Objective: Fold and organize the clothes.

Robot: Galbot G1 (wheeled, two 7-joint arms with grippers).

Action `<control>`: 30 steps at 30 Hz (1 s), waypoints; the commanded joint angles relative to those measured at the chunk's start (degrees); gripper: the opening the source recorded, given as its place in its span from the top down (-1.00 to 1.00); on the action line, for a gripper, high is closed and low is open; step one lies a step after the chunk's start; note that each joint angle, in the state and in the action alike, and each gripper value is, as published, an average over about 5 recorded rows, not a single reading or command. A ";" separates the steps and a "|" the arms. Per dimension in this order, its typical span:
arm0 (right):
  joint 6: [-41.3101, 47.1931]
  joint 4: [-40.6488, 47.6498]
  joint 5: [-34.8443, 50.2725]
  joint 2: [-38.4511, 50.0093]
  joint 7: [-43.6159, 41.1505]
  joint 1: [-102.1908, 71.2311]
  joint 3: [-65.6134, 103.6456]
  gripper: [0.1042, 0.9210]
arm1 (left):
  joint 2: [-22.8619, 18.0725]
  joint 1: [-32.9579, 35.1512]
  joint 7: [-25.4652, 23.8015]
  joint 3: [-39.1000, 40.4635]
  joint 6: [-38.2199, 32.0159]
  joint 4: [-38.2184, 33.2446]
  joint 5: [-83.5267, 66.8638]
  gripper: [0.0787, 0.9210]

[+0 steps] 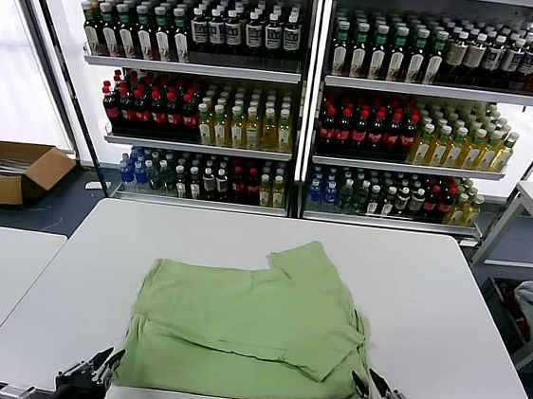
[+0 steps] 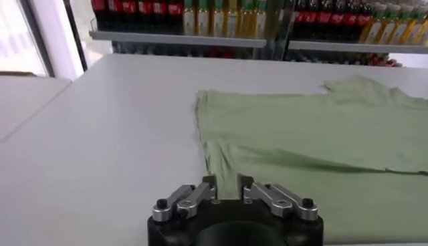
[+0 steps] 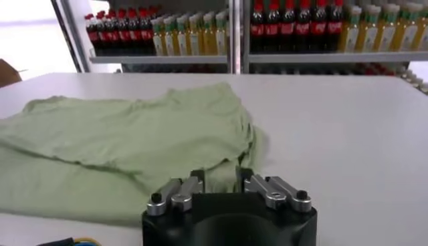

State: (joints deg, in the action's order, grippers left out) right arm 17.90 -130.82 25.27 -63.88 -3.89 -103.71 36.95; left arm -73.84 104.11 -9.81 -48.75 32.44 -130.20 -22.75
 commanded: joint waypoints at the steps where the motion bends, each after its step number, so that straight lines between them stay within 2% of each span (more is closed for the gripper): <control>1: 2.57 4.51 7.54 5.53 -1.54 15.24 -0.25 -0.24 | 7.21 -7.56 0.19 -1.07 -0.49 1.18 -4.85 0.22; 5: 9.51 12.97 10.42 8.29 -4.33 29.86 -4.88 -0.52 | 14.59 -12.20 -2.15 2.67 -1.93 6.38 -5.64 -0.04; 8: 10.63 21.18 10.29 8.73 -8.81 39.81 -9.31 -0.69 | 18.45 -16.43 -2.81 6.51 -1.85 11.58 -6.52 -0.25; 13: 10.74 33.16 8.00 8.48 -14.63 53.39 -17.11 -0.76 | 21.87 -26.24 -2.93 13.50 -2.00 21.02 -8.80 -0.59; 16: 10.44 38.39 6.78 7.46 -16.06 58.06 -20.57 -0.76 | 23.91 -31.87 -3.29 17.38 -2.37 25.64 -9.75 -0.73; 21: 10.40 46.49 4.93 4.21 -16.01 62.71 -23.77 -0.76 | 25.92 -40.63 -3.24 23.82 -2.42 33.42 -12.33 -0.76; 30: 11.08 56.69 1.50 -1.79 -13.72 68.11 -25.01 -0.76 | 25.03 -52.56 -3.04 32.06 -4.10 45.34 -16.68 -0.77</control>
State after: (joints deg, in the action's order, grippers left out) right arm 27.76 -87.57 28.85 -61.83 -16.68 -46.24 16.20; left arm -51.95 69.00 -12.60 -28.25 29.62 -101.17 -34.51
